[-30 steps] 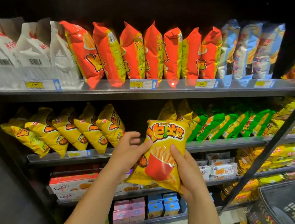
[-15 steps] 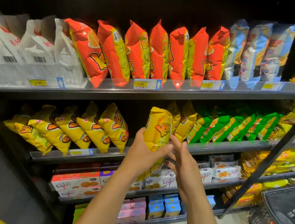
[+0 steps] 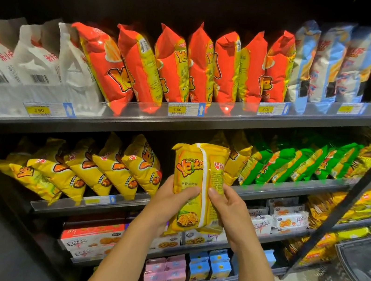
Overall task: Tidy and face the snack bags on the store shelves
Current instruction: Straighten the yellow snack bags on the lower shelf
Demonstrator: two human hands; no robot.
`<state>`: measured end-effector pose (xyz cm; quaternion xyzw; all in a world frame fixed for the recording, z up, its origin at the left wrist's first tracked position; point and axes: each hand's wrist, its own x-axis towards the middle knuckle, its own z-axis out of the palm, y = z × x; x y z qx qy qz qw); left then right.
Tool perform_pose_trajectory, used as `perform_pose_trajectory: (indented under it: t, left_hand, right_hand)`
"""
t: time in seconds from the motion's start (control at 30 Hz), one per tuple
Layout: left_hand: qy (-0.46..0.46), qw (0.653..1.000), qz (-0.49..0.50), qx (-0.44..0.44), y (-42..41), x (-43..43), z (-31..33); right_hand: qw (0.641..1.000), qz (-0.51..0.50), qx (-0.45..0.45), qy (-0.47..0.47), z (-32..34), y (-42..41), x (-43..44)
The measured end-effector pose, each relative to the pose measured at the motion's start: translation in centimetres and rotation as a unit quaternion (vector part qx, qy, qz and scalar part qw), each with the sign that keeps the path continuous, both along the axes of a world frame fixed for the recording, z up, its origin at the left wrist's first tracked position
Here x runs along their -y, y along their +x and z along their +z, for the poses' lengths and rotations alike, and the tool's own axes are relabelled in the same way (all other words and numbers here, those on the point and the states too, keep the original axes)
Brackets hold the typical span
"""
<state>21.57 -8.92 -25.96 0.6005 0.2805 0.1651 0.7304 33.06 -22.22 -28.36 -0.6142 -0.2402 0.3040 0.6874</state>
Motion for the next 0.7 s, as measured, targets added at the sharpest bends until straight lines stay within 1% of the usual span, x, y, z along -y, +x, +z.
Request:
perform_pose_trajectory:
  t: [0.1, 0.27, 0.33, 0.4, 0.5, 0.6, 0.7]
  left_hand:
    - [0.022, 0.999, -0.01, -0.02, 0.6, -2.1, -0.4]
    - [0.045, 0.997, 0.008, -0.059, 2.1, -5.4, -1.2]
    - [0.046, 0.996, 0.023, -0.066, 2.8, -6.4, -1.6]
    - [0.052, 0.995, 0.056, -0.067, 3.5, -7.2, -2.2]
    - [0.089, 0.984, 0.132, -0.084, 4.7, -8.1, -3.2]
    - [0.117, 0.967, 0.207, -0.086, 5.9, -8.4, -4.1]
    - [0.14, 0.95, 0.266, -0.088, 6.7, -8.3, -4.2]
  right_hand:
    - [1.0, -0.016, 0.005, 0.006, -0.5, 0.9, -1.4]
    - [0.998, -0.003, 0.039, -0.058, -1.4, 2.9, -4.0]
    - [0.991, -0.018, 0.077, -0.107, -1.8, 4.0, -4.9]
    - [0.983, -0.05, 0.121, -0.13, -1.9, 5.0, -5.5]
    - [0.954, -0.135, 0.208, -0.168, -2.2, 6.7, -6.4]
    - [0.904, -0.198, 0.308, -0.222, -2.2, 7.8, -7.5]
    - [0.87, -0.231, 0.363, -0.24, -2.0, 8.8, -8.9]
